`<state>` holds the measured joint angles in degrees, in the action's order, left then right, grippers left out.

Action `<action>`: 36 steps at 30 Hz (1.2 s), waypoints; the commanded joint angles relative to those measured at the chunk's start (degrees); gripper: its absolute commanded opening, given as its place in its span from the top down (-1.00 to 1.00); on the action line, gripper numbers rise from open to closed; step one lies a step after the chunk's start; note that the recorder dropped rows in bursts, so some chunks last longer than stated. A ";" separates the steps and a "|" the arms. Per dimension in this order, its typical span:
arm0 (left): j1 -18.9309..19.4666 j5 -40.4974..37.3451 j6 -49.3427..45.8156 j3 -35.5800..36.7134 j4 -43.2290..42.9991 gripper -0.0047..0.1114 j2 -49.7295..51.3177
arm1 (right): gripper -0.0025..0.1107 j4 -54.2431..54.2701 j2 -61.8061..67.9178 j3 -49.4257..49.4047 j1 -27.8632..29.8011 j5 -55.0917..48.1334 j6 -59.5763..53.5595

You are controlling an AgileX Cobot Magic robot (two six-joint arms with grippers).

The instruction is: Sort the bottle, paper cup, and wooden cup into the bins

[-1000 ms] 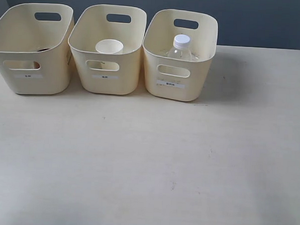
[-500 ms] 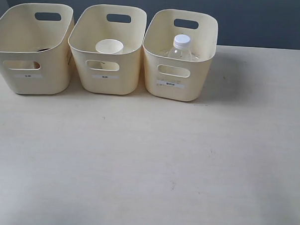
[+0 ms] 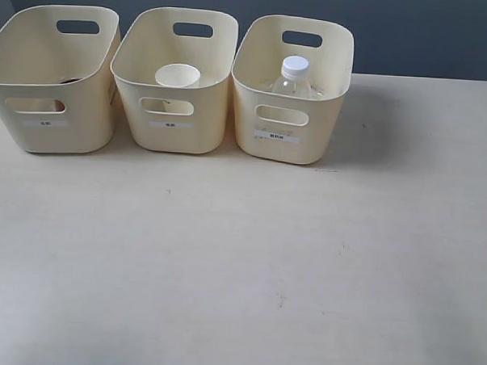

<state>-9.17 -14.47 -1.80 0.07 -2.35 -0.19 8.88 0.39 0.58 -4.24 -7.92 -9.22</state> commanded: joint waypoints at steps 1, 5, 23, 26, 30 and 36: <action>-0.16 0.80 0.16 -0.07 -0.12 0.92 0.19 | 0.97 -1.07 -0.39 -0.42 0.24 0.82 -0.09; -0.16 0.80 0.16 -0.07 -0.12 0.92 0.19 | 0.97 -4.65 -0.39 -0.42 0.24 0.71 1.32; -0.16 0.80 0.16 -0.07 -0.12 0.92 0.19 | 0.97 -12.30 -0.39 -0.58 3.58 2.09 7.11; -0.16 0.80 0.16 -0.07 -0.12 0.92 0.19 | 0.97 -12.07 -0.39 -0.58 6.54 2.09 7.34; -0.16 0.80 0.16 -0.07 -0.12 0.92 0.19 | 0.97 -11.91 -0.39 -0.58 6.86 2.26 7.88; -0.16 0.80 0.16 -0.07 -0.12 0.92 0.19 | 0.97 -11.66 -0.39 -0.58 5.88 2.33 8.30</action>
<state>-9.17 -14.47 -1.80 0.07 -2.35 -0.19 -2.99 0.30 0.46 2.28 -6.43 -1.35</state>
